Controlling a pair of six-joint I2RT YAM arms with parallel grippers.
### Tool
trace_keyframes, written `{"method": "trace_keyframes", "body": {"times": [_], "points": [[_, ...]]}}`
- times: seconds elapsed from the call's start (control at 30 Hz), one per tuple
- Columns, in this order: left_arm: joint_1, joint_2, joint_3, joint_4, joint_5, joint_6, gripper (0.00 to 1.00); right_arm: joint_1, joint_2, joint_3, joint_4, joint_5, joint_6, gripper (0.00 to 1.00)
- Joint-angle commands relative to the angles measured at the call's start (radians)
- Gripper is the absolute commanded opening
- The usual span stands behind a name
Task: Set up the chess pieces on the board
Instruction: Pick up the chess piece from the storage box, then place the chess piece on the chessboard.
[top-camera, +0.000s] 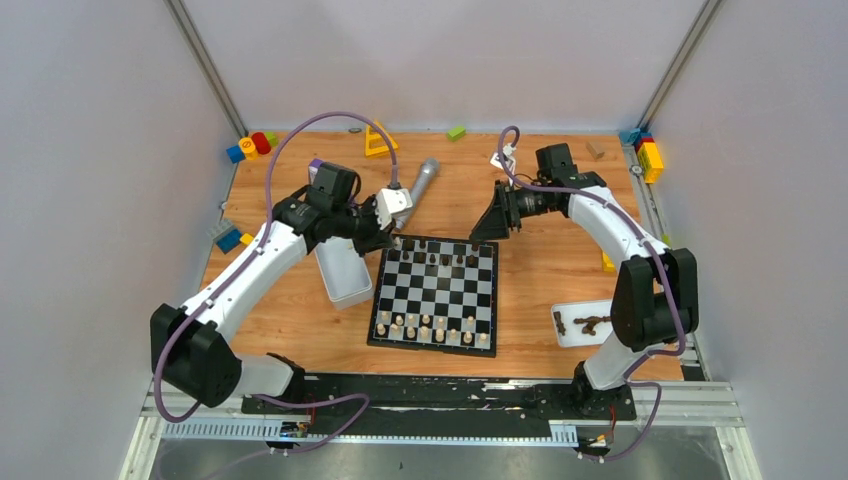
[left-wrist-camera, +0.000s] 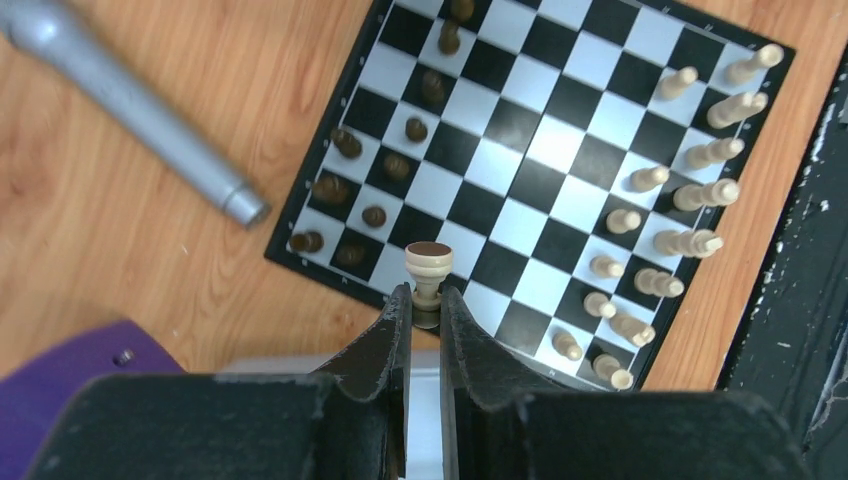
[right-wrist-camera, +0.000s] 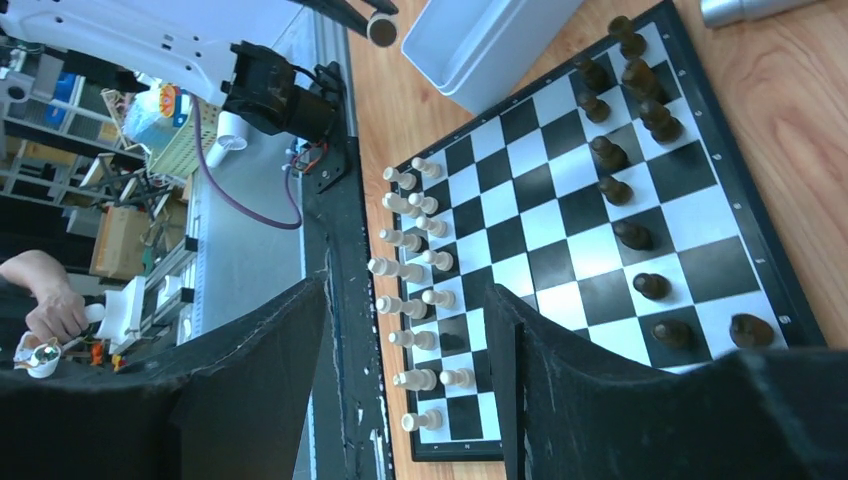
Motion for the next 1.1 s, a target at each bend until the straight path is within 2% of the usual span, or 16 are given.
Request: {"method": "trace_keyframes", "body": {"times": [0.0, 0.37, 0.7, 1.07], "points": [[-0.081, 0.017, 0.097, -0.038, 0.016, 0.005, 0.17, 0.013, 0.017, 0.035, 0.146, -0.086, 0.105, 0.61], [-0.228, 0.029, 0.151, 0.072, -0.072, -0.042, 0.19, 0.02, -0.027, 0.036, 0.199, -0.118, 0.191, 0.6], [-0.271, 0.043, 0.144, 0.148, -0.092, -0.071, 0.19, 0.022, -0.069, 0.033, 0.198, -0.144, 0.243, 0.57], [-0.338, 0.101, 0.188, 0.166, -0.161, -0.078, 0.19, 0.088, 0.001, 0.051, 0.199, -0.12, 0.263, 0.54]]}}
